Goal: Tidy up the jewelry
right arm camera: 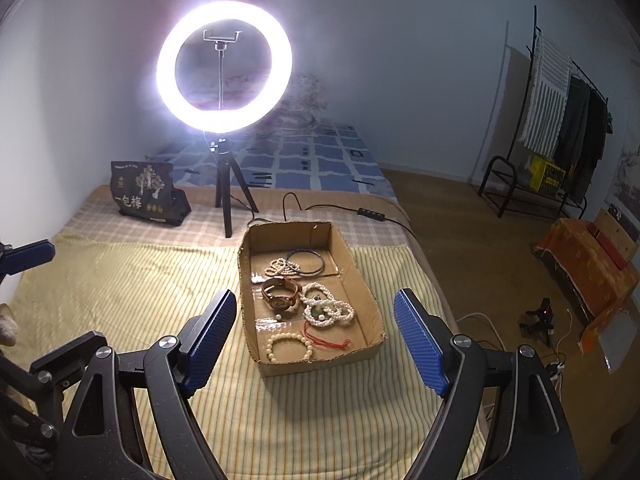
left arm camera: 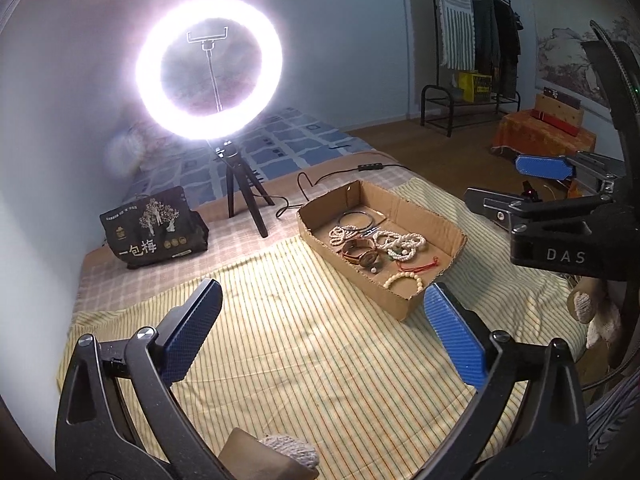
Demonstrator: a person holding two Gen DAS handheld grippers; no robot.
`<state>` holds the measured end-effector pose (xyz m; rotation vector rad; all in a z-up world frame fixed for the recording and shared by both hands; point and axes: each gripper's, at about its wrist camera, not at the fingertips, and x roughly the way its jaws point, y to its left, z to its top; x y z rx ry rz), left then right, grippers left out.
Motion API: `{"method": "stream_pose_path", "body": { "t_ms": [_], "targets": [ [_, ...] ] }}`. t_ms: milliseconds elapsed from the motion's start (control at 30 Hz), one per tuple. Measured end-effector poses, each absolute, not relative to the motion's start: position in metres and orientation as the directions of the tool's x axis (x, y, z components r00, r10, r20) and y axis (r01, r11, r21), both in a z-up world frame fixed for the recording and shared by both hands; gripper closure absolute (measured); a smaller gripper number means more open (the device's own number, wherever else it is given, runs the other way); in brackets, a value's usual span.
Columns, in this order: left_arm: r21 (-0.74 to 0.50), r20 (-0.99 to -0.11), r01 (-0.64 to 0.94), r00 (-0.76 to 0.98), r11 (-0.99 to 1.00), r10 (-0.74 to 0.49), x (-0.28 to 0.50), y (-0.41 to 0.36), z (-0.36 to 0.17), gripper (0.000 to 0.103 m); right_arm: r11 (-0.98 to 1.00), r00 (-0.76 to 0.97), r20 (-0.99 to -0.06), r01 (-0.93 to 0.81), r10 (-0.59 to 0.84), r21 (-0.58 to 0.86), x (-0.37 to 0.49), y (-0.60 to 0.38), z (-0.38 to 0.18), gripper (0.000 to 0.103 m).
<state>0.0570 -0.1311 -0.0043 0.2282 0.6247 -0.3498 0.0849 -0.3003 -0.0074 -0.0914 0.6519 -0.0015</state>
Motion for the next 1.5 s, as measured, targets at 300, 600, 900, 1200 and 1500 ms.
{"method": "stream_pose_path", "body": {
  "t_ms": [300,600,900,1200,1500],
  "targets": [
    [0.095,-0.614,0.383,0.749,0.919,-0.249,0.059,-0.1294,-0.0061,0.0,0.995,0.794,-0.607,-0.031,-0.03,-0.091,0.0846,-0.2976,-0.0086,0.022],
    [0.093,-0.614,0.385,0.748,0.918,-0.252,0.0595,-0.1289,-0.0064,0.0,0.996,0.799,-0.6,-0.026,-0.033,-0.088,0.0836,-0.2992,-0.0078,0.022],
    [0.09,-0.615,0.389,0.746,0.917,-0.256,0.0594,-0.1305,-0.0074,0.0,0.996,0.8,-0.6,-0.025,-0.035,-0.091,0.0842,-0.2991,-0.0082,0.022],
    [0.09,-0.614,0.39,0.746,0.917,-0.256,0.059,-0.1316,-0.0074,0.0,0.995,0.798,-0.602,-0.031,-0.033,-0.097,0.0838,-0.2984,-0.0094,0.022],
    [0.089,-0.616,0.389,0.745,0.917,-0.256,0.0591,-0.1319,-0.0075,0.0,0.994,0.795,-0.605,-0.038,-0.031,-0.101,0.0836,-0.2973,-0.0105,0.022]
  ]
}}
